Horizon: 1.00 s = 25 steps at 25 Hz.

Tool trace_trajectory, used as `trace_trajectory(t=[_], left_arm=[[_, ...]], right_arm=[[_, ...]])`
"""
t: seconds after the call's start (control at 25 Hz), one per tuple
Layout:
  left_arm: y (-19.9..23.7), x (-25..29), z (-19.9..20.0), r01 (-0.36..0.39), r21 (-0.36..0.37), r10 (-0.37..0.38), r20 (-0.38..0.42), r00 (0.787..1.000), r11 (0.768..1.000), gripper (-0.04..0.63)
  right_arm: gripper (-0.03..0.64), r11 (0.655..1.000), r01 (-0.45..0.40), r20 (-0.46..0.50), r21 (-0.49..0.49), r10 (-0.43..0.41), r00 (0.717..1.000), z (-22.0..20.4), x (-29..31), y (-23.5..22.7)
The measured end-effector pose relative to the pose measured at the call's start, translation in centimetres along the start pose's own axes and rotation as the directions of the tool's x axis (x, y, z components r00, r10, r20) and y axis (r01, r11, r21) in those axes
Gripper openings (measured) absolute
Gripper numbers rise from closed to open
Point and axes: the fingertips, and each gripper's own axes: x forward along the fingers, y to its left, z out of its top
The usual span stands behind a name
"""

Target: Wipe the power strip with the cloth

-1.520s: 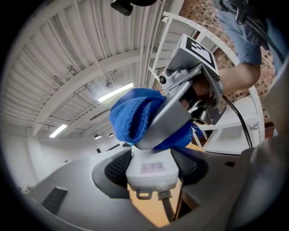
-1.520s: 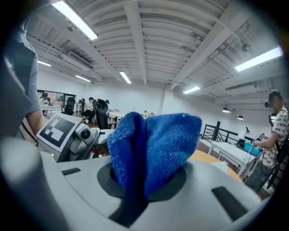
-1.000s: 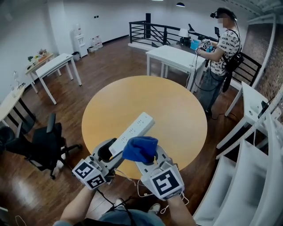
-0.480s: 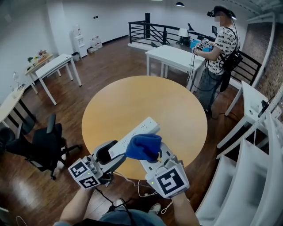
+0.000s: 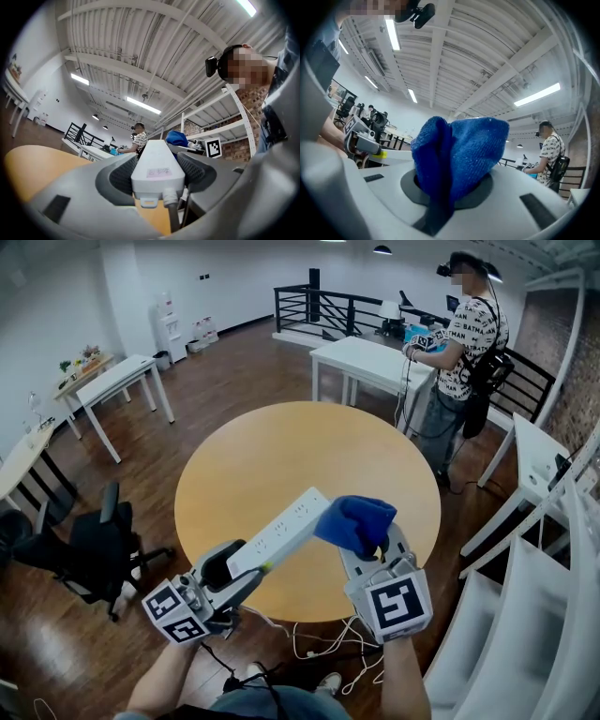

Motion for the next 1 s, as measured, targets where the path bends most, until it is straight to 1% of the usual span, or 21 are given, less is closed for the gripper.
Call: trace_trajectory(t=[0.12,0.24,0.4,0.52,0.68,0.76,0.84,0.96,1.0], left_arm=[[0.0,0.0,0.1,-0.004,0.005,0.004,0.003,1.0,1.0,0.284],[-0.1,0.2,0.2,-0.015,0.008,0.015,0.01,1.0,1.0,0.284],[-0.1,0.5,0.4,-0.035,0.023,0.035,0.01,0.999,0.999,0.284],[0.0,0.7,0.4,-0.05,0.048,0.05,0.0,0.999,0.998,0.284],[0.0,0.7,1.0,-0.061,0.087,0.062,-0.005,0.998,0.994,0.284],[-0.1,0.8,1.3,-0.062,0.118,0.064,-0.009,0.998,0.991,0.283],[-0.4,1.0,1.4,-0.064,0.172,0.068,-0.017,0.998,0.983,0.282],[-1.4,1.6,1.9,-0.059,0.298,0.07,-0.028,0.997,0.953,0.284],[-1.9,1.9,2.1,-0.051,0.329,0.063,-0.024,0.998,0.943,0.282]], right_arm=[[0.054,0.999,0.034,-0.008,-0.022,-0.034,0.999,0.0,-0.1,-0.2],[0.054,0.998,0.023,-0.032,-0.056,-0.025,0.999,-0.2,0.2,1.2],[0.054,0.998,-0.013,-0.061,-0.069,0.009,0.998,-0.7,0.6,3.9],[0.054,0.996,-0.052,-0.062,-0.073,0.047,0.997,-1.2,0.9,5.8],[0.052,0.995,-0.096,-0.055,-0.032,0.094,0.994,-0.9,1.1,8.0],[0.052,0.993,-0.115,-0.049,-0.02,0.114,0.992,-0.9,1.1,8.8],[0.054,0.991,-0.136,-0.043,-0.001,0.136,0.99,-1.0,0.9,9.4],[0.054,0.986,-0.162,-0.033,0.051,0.164,0.986,-0.9,0.6,9.4],[0.054,0.984,-0.165,-0.031,0.07,0.167,0.985,-0.8,0.5,9.3]])
